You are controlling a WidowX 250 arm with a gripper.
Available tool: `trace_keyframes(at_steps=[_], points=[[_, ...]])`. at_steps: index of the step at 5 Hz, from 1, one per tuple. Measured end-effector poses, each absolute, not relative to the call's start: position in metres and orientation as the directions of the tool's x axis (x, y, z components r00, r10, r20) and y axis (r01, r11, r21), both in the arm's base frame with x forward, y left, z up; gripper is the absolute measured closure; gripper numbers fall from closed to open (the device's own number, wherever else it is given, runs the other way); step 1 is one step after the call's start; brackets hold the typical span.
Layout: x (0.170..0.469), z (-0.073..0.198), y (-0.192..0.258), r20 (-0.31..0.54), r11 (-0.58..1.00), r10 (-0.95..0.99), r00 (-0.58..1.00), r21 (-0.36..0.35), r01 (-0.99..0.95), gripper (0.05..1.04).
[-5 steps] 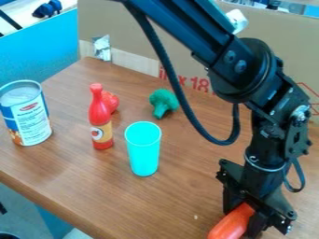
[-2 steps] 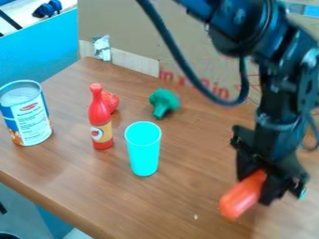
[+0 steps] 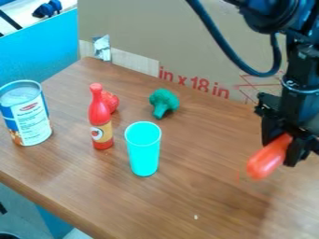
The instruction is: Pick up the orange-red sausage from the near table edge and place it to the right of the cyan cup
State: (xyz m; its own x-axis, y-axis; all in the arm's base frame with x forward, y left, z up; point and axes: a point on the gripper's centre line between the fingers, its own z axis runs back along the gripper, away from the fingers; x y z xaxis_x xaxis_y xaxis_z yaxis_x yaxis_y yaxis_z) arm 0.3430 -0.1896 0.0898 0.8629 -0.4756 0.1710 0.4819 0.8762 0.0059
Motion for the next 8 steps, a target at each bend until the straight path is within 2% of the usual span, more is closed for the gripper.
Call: trace_keyframes(at_steps=[3,5,6,7,8], points=[[0.395,0.071,-0.146,0.110,0.941,-0.336,0.935,-0.004,0.339,0.515],[0.417,0.053,-0.127,0.069,0.961,-0.274,0.959,-0.012,0.275,0.515],[0.415,0.041,-0.126,0.027,0.965,-0.263,0.964,-0.015,0.264,0.515],[0.417,0.041,-0.123,0.036,0.968,-0.247,0.968,-0.040,0.248,0.515],[0.414,0.037,-0.121,0.030,0.970,-0.240,0.970,-0.044,0.241,0.470]])
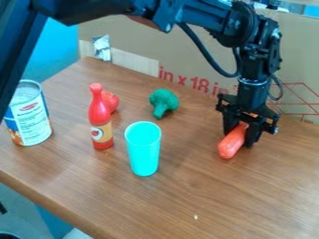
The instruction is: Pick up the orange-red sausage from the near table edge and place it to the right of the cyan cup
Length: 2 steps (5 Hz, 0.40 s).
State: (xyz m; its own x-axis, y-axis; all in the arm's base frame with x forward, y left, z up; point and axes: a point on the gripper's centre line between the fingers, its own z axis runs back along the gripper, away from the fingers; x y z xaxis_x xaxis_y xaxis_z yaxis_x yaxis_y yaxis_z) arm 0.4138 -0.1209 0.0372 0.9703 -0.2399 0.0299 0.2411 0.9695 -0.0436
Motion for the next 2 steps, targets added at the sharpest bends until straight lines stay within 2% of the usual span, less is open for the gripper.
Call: trace_keyframes(at_steps=[1,2], points=[[0.409,0.041,-0.120,0.047,0.969,-0.241,0.969,-0.048,0.243,0.174],[0.406,0.054,-0.121,0.090,0.968,-0.239,0.967,-0.052,0.244,0.074]])
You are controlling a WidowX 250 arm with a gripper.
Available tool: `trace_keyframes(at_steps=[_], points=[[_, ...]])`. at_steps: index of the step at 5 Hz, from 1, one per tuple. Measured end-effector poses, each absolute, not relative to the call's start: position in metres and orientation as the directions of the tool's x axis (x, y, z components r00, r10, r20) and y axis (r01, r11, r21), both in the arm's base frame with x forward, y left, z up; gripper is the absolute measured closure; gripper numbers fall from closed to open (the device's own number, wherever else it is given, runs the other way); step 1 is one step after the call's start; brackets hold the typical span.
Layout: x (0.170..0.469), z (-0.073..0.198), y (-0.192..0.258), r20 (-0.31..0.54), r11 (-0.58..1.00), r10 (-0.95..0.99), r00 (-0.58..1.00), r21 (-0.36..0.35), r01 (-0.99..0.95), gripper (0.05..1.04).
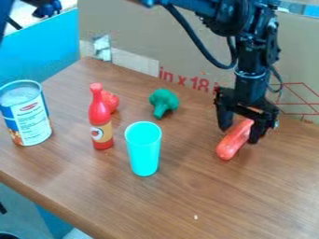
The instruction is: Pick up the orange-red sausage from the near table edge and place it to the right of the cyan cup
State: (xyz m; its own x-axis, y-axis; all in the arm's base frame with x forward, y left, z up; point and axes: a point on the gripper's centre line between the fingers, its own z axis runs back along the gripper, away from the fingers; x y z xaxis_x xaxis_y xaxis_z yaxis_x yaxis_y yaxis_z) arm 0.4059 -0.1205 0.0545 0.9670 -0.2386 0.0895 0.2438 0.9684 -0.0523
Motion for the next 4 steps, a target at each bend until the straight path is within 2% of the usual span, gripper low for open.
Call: trace_keyframes(at_steps=[1,2,3,4], points=[[0.402,0.071,-0.125,0.144,0.962,-0.258,0.955,-0.055,0.268,0.077],[0.382,0.102,-0.130,0.228,0.927,-0.355,0.907,-0.043,0.374,0.078],[0.346,0.129,-0.134,0.202,0.891,-0.445,0.872,0.007,0.453,0.078],[0.308,0.133,-0.132,0.124,0.860,-0.507,0.853,0.006,0.510,0.078]])
